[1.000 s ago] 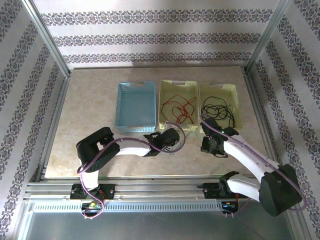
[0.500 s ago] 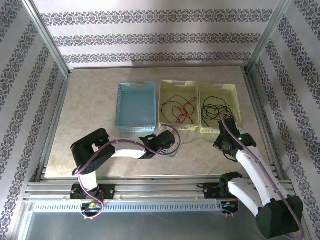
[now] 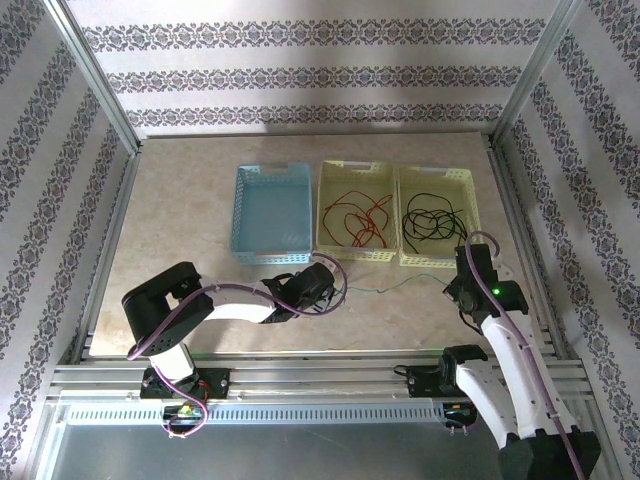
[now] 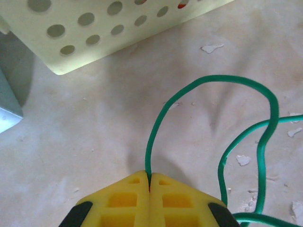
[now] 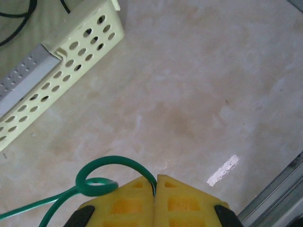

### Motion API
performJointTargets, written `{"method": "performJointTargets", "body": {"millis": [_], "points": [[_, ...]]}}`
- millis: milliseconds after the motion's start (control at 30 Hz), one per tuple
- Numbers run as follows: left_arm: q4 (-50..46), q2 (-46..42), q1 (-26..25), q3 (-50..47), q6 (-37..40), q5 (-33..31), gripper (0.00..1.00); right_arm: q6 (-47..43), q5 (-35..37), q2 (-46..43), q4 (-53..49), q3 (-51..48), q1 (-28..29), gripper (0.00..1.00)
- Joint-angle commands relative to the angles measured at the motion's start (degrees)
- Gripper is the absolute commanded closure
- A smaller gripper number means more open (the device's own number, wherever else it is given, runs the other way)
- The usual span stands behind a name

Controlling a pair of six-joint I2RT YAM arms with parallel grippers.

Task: Untangle the cables

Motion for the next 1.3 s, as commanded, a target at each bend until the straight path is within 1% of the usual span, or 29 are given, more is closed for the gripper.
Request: {"method": "performJointTargets", "body": {"millis": [0,133,233,333,433,467,500,567,667,733,767,833,867,933,1000,1067,1100,1200,1233,1267], "points": [[-1.87,-0.31,0.86,-1.56,1.80,1.10,1.00,0.60,4.83,-1.11,-2.31,3.34,-0.41,1.00],[-4.70,-0.13,1.46,-2.08,0.11,-2.49,1.00,0.19,12.68,-2.34,-5.62,6.88,-0.94,1.00],[-5.77,-0.54,2.21,-3.27,-1.13,-3.93,1.00,-0.67,14.50,-2.85,-5.90,8.47,-3.09,1.00],[-5.86,-0.93,2.44,-4.09,-1.14,-3.20,1.00,-3.06,11.73,-2.78,-3.31,9.17,-4.43,1.00],[-4.40,-1.25,2.35,-4.28,-0.62,-0.37,1.00,-6.56,4.54,-4.76,3.06,8.67,-3.65,1.00],[-2.77,-1.72,2.27,-4.67,-0.43,0.53,1.00,-7.28,2.43,-5.35,4.89,8.64,-2.62,1.00],[-0.82,-2.24,2.26,-5.11,-0.20,1.42,0.97,-7.75,1.37,-5.44,6.11,9.00,-1.08,1.00],[2.31,-3.30,2.30,-5.62,0.40,3.01,0.87,-8.50,-0.23,-4.15,7.89,10.13,2.93,1.00],[4.90,-5.18,2.26,-5.15,1.00,2.94,0.77,-8.34,-2.42,0.43,12.38,11.31,11.98,1.00],[5.70,-7.01,2.26,-4.55,0.99,1.29,0.70,-7.64,-1.51,4.98,16.36,12.17,19.26,1.00],[5.98,-8.28,2.26,-4.37,0.78,-0.10,0.66,-7.88,-0.60,8.34,19.16,12.90,23.38,1.00],[5.92,-11.47,2.28,-4.22,-0.47,-4.73,0.57,-8.63,0.36,14.86,23.56,15.63,28.96,1.00],[5.11,-13.67,2.26,-4.22,-2.00,-8.99,0.53,-9.15,0.10,19.23,25.28,17.75,30.75,1.00],[1.02,-18.15,2.26,-4.23,-7.10,-19.60,0.46,-10.79,-1.29,26.74,27.58,22.36,33.12,1.00],[-8.24,-23.29,2.35,-3.56,-14.87,-31.44,0.44,-12.48,-2.71,34.79,27.71,28.61,34.56,1.00],[-15.82,-27.67,2.29,-3.13,-19.67,-38.26,0.42,-14.12,-4.40,41.92,26.35,34.41,35.47,1.00],[-21.08,-29.76,2.32,-2.72,-23.48,-41.40,0.42,-15.01,-5.68,45.50,25.35,37.98,35.79,1.00],[-36.23,-34.43,2.35,-1.56,-35.00,-48.11,0.41,-17.56,-9.74,55.60,22.06,47.49,36.32,1.00],[-40.28,-35.58,2.35,-1.32,-37.90,-49.56,0.41,-18.38,-11.14,59.36,20.40,51.06,36.36,1.00],[-42.55,-36.43,2.35,-1.28,-38.62,-50.31,0.41,-19.09,-12.03,62.92,18.46,55.22,36.36,1.00]]}}
